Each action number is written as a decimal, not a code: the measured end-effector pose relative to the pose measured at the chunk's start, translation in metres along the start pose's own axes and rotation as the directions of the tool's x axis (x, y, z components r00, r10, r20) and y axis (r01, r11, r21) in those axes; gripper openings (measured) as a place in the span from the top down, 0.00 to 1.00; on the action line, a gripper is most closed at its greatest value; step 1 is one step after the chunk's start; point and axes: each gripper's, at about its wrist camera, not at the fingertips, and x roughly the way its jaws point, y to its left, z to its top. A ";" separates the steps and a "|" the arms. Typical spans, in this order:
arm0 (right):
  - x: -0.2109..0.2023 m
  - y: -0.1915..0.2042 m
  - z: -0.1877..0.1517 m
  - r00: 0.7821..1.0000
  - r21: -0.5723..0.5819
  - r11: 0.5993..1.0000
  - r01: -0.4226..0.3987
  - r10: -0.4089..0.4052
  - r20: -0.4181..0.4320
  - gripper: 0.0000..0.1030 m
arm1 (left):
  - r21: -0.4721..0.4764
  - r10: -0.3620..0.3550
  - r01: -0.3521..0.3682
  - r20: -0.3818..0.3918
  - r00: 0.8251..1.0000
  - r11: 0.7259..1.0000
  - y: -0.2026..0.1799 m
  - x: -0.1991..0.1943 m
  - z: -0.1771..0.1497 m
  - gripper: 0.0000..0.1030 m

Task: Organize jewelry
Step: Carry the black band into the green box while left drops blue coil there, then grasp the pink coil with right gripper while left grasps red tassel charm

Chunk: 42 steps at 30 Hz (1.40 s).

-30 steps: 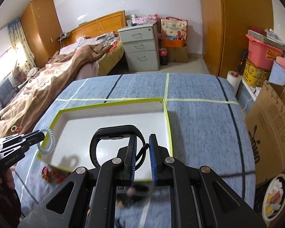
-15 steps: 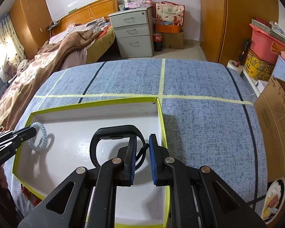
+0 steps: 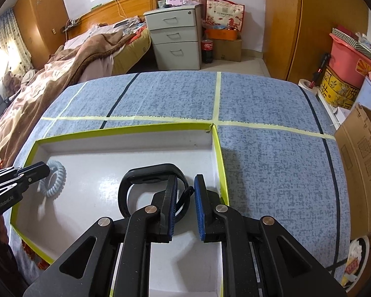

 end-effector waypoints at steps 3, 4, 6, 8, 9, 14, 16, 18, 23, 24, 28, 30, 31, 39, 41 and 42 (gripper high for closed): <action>-0.002 -0.002 -0.001 1.000 0.013 1.000 -0.008 0.008 0.009 0.79 | 0.004 -0.003 0.003 0.018 1.000 1.000 -0.002 -0.007 0.000 0.63; -0.005 -0.002 -0.001 1.000 0.019 1.000 -0.016 0.016 0.018 0.76 | 0.002 -0.012 0.012 0.021 1.000 1.000 -0.002 -0.009 -0.001 0.61; -0.012 -0.001 -0.002 0.999 0.025 0.999 -0.040 0.039 0.034 0.62 | -0.003 -0.011 0.011 0.027 1.000 1.000 -0.002 -0.013 -0.002 0.60; -0.019 0.001 -0.003 0.998 0.020 0.999 -0.048 0.047 0.051 0.62 | -0.004 -0.013 0.013 0.034 0.999 1.000 -0.003 -0.018 -0.003 0.60; -0.023 0.003 -0.003 0.997 0.015 0.999 -0.047 0.046 0.059 0.62 | -0.010 -0.013 0.013 0.042 0.999 1.000 -0.002 -0.021 -0.004 0.60; -0.045 0.008 -0.013 0.993 0.004 0.997 -0.077 0.077 0.087 0.62 | -0.014 -0.031 0.032 0.080 0.996 0.999 -0.003 -0.044 -0.014 0.60; -0.056 0.010 -0.021 0.990 -0.002 0.995 -0.099 0.098 0.102 0.62 | -0.014 -0.029 0.031 0.109 0.994 0.999 -0.003 -0.057 -0.019 0.56; -0.065 0.014 -0.030 0.987 -0.015 0.993 -0.114 0.115 0.109 0.62 | -0.013 -0.037 0.039 0.126 0.991 0.999 -0.003 -0.068 -0.027 0.53; -0.085 0.032 -0.061 0.978 -0.082 0.980 -0.179 0.186 0.097 0.62 | -0.018 -0.025 0.028 0.147 0.989 0.999 0.000 -0.090 -0.054 0.53; -0.086 0.037 -0.066 0.975 -0.098 0.976 -0.192 0.201 0.090 0.62 | -0.023 -0.017 0.021 0.150 0.989 1.000 0.001 -0.092 -0.062 0.53; -0.086 0.059 -0.089 0.964 -0.173 0.952 -0.251 0.263 0.047 0.62 | -0.077 -0.034 0.046 0.151 0.988 0.996 0.012 -0.102 -0.088 0.52; -0.082 0.065 -0.096 0.958 -0.188 0.943 -0.275 0.284 0.025 0.62 | -0.085 -0.025 0.038 0.148 0.989 0.996 0.014 -0.107 -0.099 0.52; -0.080 0.069 -0.099 0.956 -0.194 0.939 -0.285 0.294 0.018 0.62 | -0.081 -0.013 0.025 0.144 0.990 0.996 0.014 -0.109 -0.104 0.52; -0.073 0.091 -0.119 0.946 -0.232 0.918 -0.323 0.323 -0.040 0.62 | -0.109 -0.018 0.034 0.149 0.989 0.993 0.026 -0.123 -0.132 0.52; -0.070 0.093 -0.120 0.947 -0.237 0.917 -0.321 0.318 -0.051 0.62 | -0.125 -0.027 0.046 0.146 0.989 0.991 0.029 -0.123 -0.137 0.52; -0.068 0.094 -0.120 0.949 -0.235 0.919 -0.316 0.311 -0.057 0.62 | -0.128 -0.025 0.043 0.144 0.989 0.991 0.030 -0.124 -0.140 0.52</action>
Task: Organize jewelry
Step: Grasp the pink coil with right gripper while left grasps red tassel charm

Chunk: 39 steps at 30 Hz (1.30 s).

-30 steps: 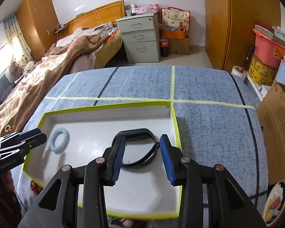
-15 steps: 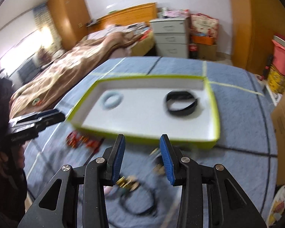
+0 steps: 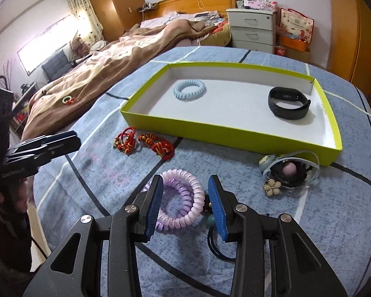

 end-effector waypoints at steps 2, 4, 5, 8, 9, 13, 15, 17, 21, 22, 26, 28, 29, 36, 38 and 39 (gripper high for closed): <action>0.001 0.000 0.000 1.000 -0.011 1.000 0.013 -0.013 -0.007 0.62 | 0.002 0.000 0.000 -0.003 1.000 1.000 0.001 0.000 -0.002 0.52; 0.003 0.002 0.001 1.000 -0.018 1.000 0.019 -0.019 -0.012 0.62 | 0.008 -0.005 0.005 -0.011 1.000 1.000 -0.001 0.001 -0.004 0.52; 0.004 0.003 0.001 1.000 -0.023 0.999 0.022 -0.023 -0.016 0.62 | 0.010 -0.009 0.009 -0.010 1.000 1.000 -0.002 0.001 -0.006 0.52; 0.006 0.005 0.000 0.998 -0.044 0.998 0.047 -0.049 -0.028 0.63 | 0.016 -0.014 0.014 -0.020 1.000 1.000 -0.006 0.005 -0.007 0.52; 0.007 0.006 0.000 0.998 -0.058 0.996 0.061 -0.062 -0.030 0.68 | 0.015 -0.015 0.016 -0.025 1.000 1.000 -0.006 0.006 -0.007 0.52; 0.005 0.008 -0.003 0.996 -0.072 0.993 0.089 -0.091 -0.026 0.82 | 0.025 -0.020 0.021 -0.039 0.999 0.999 -0.011 0.012 -0.007 0.52; 0.003 0.006 -0.004 0.995 -0.070 0.993 0.091 -0.093 -0.024 0.86 | 0.028 -0.011 0.012 -0.045 0.999 1.000 -0.013 0.016 -0.006 0.52; 0.002 0.006 -0.006 0.994 -0.077 0.991 0.106 -0.108 -0.021 0.90 | 0.032 -0.017 0.019 -0.051 0.999 0.999 -0.015 0.020 -0.005 0.52; -0.001 0.005 -0.006 0.994 -0.081 0.991 0.104 -0.105 -0.010 0.91 | 0.055 -0.004 0.008 -0.071 0.997 0.998 -0.018 0.029 -0.003 0.52; -0.001 0.004 -0.006 0.995 -0.075 0.992 0.102 -0.102 -0.005 0.91 | 0.052 -0.004 0.007 -0.070 0.998 0.999 -0.018 0.031 -0.001 0.52; -0.009 -0.006 -0.005 0.996 -0.018 0.996 0.083 -0.083 0.034 0.91 | 0.072 0.034 -0.029 -0.079 0.996 0.997 -0.019 0.042 0.003 0.52; -0.014 -0.011 -0.004 0.996 0.009 0.997 0.071 -0.071 0.051 0.91 | 0.076 0.038 -0.031 -0.094 0.995 0.997 -0.018 0.049 0.005 0.52; -0.015 -0.012 -0.004 0.996 0.016 0.998 0.068 -0.069 0.054 0.91 | 0.068 0.051 -0.044 -0.102 0.993 0.997 -0.017 0.053 0.005 0.52; -0.019 -0.017 -0.003 0.995 0.051 0.997 0.058 -0.062 0.079 0.91 | 0.111 0.085 -0.074 -0.093 0.992 0.991 -0.027 0.059 0.010 0.52; -0.021 -0.019 -0.003 0.995 0.062 0.997 0.048 -0.054 0.088 0.91 | 0.119 0.083 -0.072 -0.092 0.992 0.990 -0.031 0.061 0.012 0.52; -0.021 -0.020 -0.003 0.995 0.069 0.997 0.047 -0.054 0.090 0.91 | 0.126 0.091 -0.078 -0.095 0.991 0.989 -0.033 0.064 0.012 0.52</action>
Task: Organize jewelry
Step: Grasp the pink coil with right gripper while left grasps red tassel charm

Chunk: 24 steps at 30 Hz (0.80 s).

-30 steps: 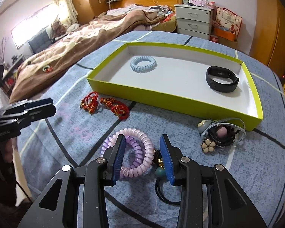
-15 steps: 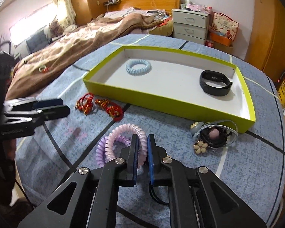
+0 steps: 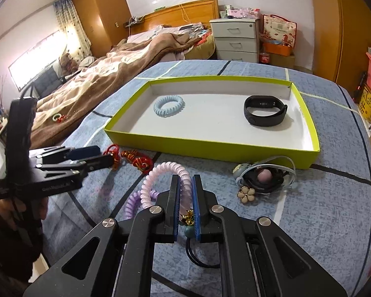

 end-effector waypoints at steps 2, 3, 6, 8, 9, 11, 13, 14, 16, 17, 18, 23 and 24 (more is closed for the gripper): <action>0.000 -0.001 0.000 1.000 0.006 1.000 -0.003 0.003 0.004 0.91 | 0.037 0.035 -0.035 0.006 0.999 0.999 -0.007 0.003 0.000 0.52; -0.001 -0.002 0.000 1.000 0.006 1.000 -0.003 0.003 0.006 0.91 | 0.052 0.052 -0.052 0.006 0.999 0.997 -0.010 0.003 0.000 0.52; -0.003 -0.002 0.001 1.000 0.014 1.000 -0.011 0.010 0.015 0.91 | 0.084 0.083 -0.084 0.013 0.996 0.993 -0.016 0.003 -0.001 0.53; -0.004 -0.003 0.000 1.000 0.020 1.000 -0.011 0.011 0.018 0.91 | 0.077 0.069 -0.070 0.010 0.998 0.995 -0.013 0.003 0.000 0.59; -0.004 -0.002 0.000 1.000 0.024 1.000 -0.011 0.011 0.020 0.91 | 0.078 0.070 -0.071 0.012 0.997 0.994 -0.012 0.002 0.000 0.68; -0.004 -0.001 -0.001 1.000 0.029 0.999 -0.016 0.016 0.020 0.91 | 0.080 0.060 -0.061 0.015 0.998 0.995 -0.011 0.001 -0.001 0.73; -0.005 0.000 -0.002 1.000 0.036 0.999 -0.018 0.017 0.020 0.91 | 0.080 0.054 -0.055 0.017 0.998 0.995 -0.010 0.000 -0.002 0.76; -0.005 0.001 -0.002 1.000 0.038 0.999 -0.017 0.016 0.019 0.91 | 0.077 0.050 -0.051 0.017 0.999 0.996 -0.010 0.000 -0.002 0.77; -0.006 0.002 -0.003 1.000 0.046 0.999 -0.013 0.012 0.022 0.91 | 0.062 0.037 -0.038 0.020 0.999 0.997 -0.008 -0.001 -0.002 0.79; -0.007 0.002 -0.004 1.000 0.048 0.999 -0.011 0.010 0.024 0.91 | 0.057 0.031 -0.032 0.020 0.999 0.998 -0.006 0.000 -0.001 0.79; -0.007 0.002 -0.004 1.000 0.053 0.999 -0.007 0.006 0.028 0.91 | 0.053 0.025 -0.026 0.020 0.999 0.998 -0.005 0.000 -0.001 0.79; -0.009 0.000 -0.005 0.999 0.069 0.998 -0.012 0.010 0.034 0.91 | 0.022 0.003 -0.004 0.040 0.999 1.000 0.002 -0.009 -0.004 0.80; -0.009 0.000 -0.005 0.999 0.068 0.998 -0.012 0.010 0.033 0.91 | 0.018 0.004 -0.005 0.043 0.999 1.000 0.002 -0.011 -0.004 0.80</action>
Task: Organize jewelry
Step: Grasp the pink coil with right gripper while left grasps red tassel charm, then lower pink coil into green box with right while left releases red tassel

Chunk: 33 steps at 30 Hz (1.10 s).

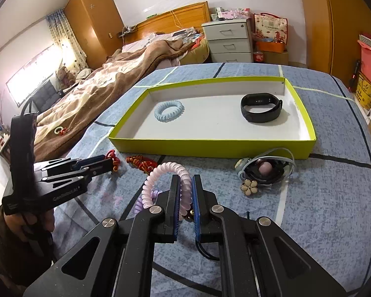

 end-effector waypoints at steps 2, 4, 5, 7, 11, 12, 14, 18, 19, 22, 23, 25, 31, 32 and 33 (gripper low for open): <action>0.000 0.000 -0.001 1.000 -0.002 1.000 -0.003 0.003 0.000 0.91 | -0.010 -0.005 0.005 0.009 1.000 1.000 0.000 -0.004 -0.001 0.80; 0.000 -0.001 0.000 1.000 -0.001 1.000 -0.006 0.006 0.002 0.91 | -0.016 -0.015 0.015 0.009 1.000 1.000 0.000 -0.007 -0.001 0.80; 0.000 -0.001 0.000 1.000 0.001 1.000 -0.005 0.005 0.003 0.91 | -0.015 -0.022 0.022 0.008 1.000 1.000 0.000 -0.008 -0.001 0.80; -0.002 -0.003 0.003 1.000 0.009 1.000 -0.007 0.007 0.009 0.91 | -0.013 -0.026 0.026 0.011 1.000 1.000 -0.002 -0.012 0.001 0.80; -0.004 -0.006 0.006 1.000 0.014 1.000 -0.005 0.004 0.018 0.91 | -0.014 -0.036 0.036 0.038 0.999 0.999 -0.003 -0.021 0.008 0.80; -0.005 -0.007 0.009 1.000 0.015 1.000 -0.003 0.002 0.020 0.91 | -0.019 -0.038 0.039 0.042 0.998 0.999 -0.002 -0.022 0.010 0.80; -0.007 -0.009 0.015 1.000 0.017 1.000 0.002 -0.002 0.029 0.91 | -0.020 -0.049 0.051 0.054 0.997 0.999 -0.002 -0.026 0.018 0.80; -0.007 -0.013 0.035 0.999 0.018 1.000 0.020 -0.020 0.045 0.91 | -0.029 -0.045 0.047 0.060 0.997 0.998 -0.001 -0.023 0.034 0.80; -0.006 -0.015 0.042 0.998 0.018 0.999 0.028 -0.028 0.048 0.91 | -0.032 -0.053 0.055 0.064 0.997 0.998 -0.001 -0.022 0.039 0.80; -0.001 -0.021 0.057 0.997 0.026 0.999 0.045 -0.046 0.056 0.91 | -0.022 -0.057 0.059 0.065 0.996 0.998 -0.004 -0.016 0.050 0.80; 0.002 -0.025 0.063 0.997 0.031 0.998 0.053 -0.055 0.057 0.91 | -0.018 -0.058 0.059 0.061 0.996 0.998 -0.006 -0.013 0.053 0.80; 0.010 -0.030 0.077 0.996 0.035 0.997 0.065 -0.067 0.057 0.91 | -0.020 -0.060 0.062 0.055 0.997 0.998 -0.006 -0.006 0.060 0.79; 0.040 -0.045 0.105 0.995 0.046 0.994 0.097 -0.099 0.027 0.91 | -0.023 -0.067 0.068 0.029 0.997 0.997 -0.008 0.018 0.077 0.79; 0.046 -0.047 0.108 0.995 0.046 0.994 0.100 -0.101 0.021 0.91 | -0.020 -0.070 0.070 0.025 0.997 0.997 -0.009 0.021 0.077 0.79; 0.053 -0.049 0.111 0.994 0.051 0.993 0.105 -0.106 0.011 0.91 | -0.019 -0.067 0.068 0.018 0.998 0.998 -0.009 0.024 0.077 0.79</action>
